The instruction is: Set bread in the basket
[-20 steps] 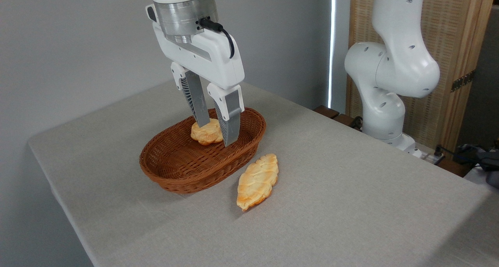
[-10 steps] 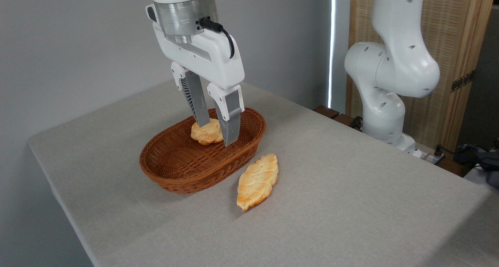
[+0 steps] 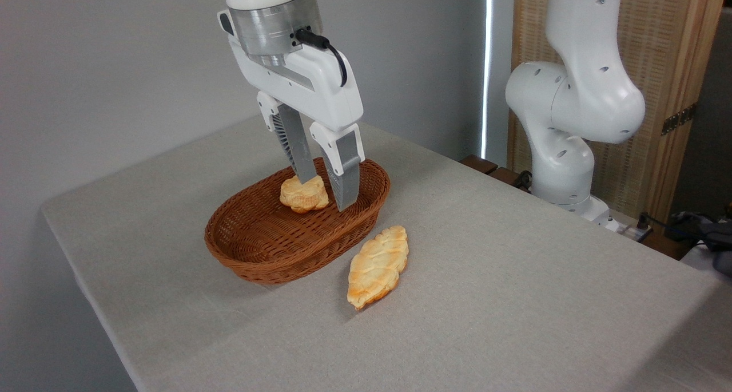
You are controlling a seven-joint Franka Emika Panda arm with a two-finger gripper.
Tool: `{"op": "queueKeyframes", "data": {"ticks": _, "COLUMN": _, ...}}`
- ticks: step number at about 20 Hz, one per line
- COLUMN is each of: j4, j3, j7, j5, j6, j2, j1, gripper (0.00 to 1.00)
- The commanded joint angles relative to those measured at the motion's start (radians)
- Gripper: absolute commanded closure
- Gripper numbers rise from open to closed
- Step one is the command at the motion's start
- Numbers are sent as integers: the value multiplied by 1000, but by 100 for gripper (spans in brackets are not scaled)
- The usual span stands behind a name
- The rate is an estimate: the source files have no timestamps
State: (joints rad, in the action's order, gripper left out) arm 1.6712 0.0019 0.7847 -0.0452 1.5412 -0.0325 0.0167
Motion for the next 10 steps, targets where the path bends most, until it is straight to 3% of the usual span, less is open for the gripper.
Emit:
{"op": "queueKeyframes", "data": {"ticks": 1, "j4": 1, "j3": 0, "j7": 11, "j5": -12, "j6": -26, "j2": -7, "j1": 0, "gripper": 0}}
{"op": "queueKeyframes", "data": {"ticks": 10, "j4": 10, "j3": 4, "j7": 4, "j5": -10, "j6": -16, "j2": -6, "j1": 2, "gripper": 0}}
